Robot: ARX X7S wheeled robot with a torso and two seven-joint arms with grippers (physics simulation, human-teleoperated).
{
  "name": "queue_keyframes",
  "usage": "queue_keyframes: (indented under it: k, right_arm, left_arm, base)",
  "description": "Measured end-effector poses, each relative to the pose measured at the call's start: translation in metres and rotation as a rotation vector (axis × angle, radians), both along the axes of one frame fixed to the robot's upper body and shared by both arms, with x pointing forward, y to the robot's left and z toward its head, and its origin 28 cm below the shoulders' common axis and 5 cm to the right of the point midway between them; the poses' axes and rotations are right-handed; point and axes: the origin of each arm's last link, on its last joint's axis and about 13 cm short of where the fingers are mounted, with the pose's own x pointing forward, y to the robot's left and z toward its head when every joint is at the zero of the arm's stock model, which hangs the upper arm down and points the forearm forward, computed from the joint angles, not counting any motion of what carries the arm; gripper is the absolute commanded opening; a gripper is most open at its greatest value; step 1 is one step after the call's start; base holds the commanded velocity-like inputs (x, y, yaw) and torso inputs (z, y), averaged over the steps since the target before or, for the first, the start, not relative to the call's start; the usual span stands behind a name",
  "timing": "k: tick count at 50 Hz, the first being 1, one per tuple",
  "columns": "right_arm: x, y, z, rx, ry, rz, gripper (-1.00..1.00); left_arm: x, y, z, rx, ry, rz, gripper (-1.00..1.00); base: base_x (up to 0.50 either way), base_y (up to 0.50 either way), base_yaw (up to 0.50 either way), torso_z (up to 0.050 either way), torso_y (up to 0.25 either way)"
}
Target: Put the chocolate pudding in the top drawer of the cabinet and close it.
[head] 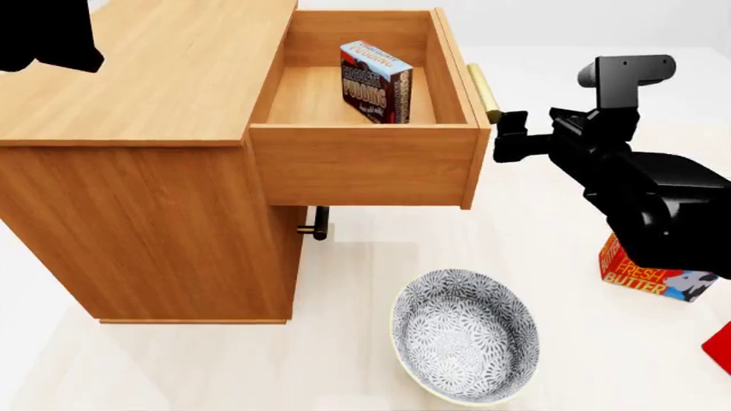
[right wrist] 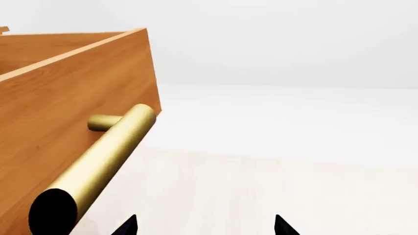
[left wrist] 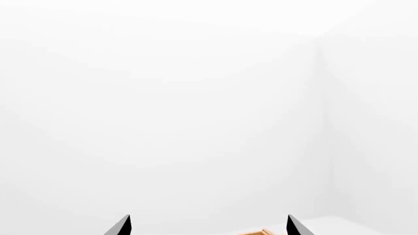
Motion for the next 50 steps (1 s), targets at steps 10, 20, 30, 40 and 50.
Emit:
queue_keyframes:
  k: [10,20,30,40,50]
  right_arm:
    - [0.003,0.012,-0.001,0.012,0.002,0.038,1.0]
    - [0.006,0.025,-0.003,0.02,0.003,0.079,1.0]
    - [0.011,0.04,-0.004,0.03,0.005,0.128,1.0]
    - [0.014,0.053,-0.004,0.032,0.009,0.175,1.0]
    - [0.016,0.065,-0.004,0.034,0.01,0.218,1.0]
  left_arm:
    - [-0.002,0.0,0.0,-0.002,-0.001,-0.001,1.0]
    - [-0.003,0.0,0.0,-0.004,-0.001,-0.001,1.0]
    - [-0.003,0.0,-0.001,-0.006,-0.001,0.0,1.0]
    - [-0.004,0.001,-0.002,-0.007,-0.001,0.003,1.0]
    - [-0.004,0.001,-0.001,-0.006,-0.001,0.006,1.0]
  base:
    - [0.0,0.0,0.0,0.0,0.0]
    - [0.0,0.0,0.0,0.0,0.0]
    - [0.0,0.0,0.0,-0.002,-0.001]
    - [0.0,0.0,0.0,0.0,0.0]
    - [0.0,0.0,0.0,0.0,0.0]
